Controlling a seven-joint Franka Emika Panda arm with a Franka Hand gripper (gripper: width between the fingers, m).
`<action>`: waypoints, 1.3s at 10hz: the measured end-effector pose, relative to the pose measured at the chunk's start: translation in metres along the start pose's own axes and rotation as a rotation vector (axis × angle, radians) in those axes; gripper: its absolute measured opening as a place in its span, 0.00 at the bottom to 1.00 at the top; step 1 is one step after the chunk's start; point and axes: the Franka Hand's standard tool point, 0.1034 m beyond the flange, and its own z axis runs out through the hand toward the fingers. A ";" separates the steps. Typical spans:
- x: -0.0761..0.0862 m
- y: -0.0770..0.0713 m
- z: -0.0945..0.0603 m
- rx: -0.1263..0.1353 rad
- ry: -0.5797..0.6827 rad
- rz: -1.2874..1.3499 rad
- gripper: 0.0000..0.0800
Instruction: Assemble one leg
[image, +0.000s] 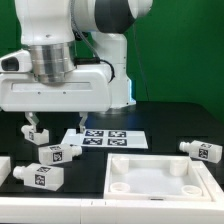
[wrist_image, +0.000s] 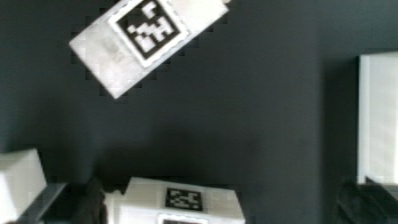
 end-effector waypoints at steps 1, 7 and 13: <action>-0.002 -0.002 0.001 0.007 -0.011 0.113 0.81; -0.003 -0.001 0.005 0.125 -0.036 0.633 0.81; -0.032 0.048 0.023 0.270 -0.345 0.787 0.81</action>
Offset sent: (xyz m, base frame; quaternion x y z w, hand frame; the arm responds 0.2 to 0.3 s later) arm 0.0047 -0.0046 -0.0016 0.1416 -0.0407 0.3703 0.9172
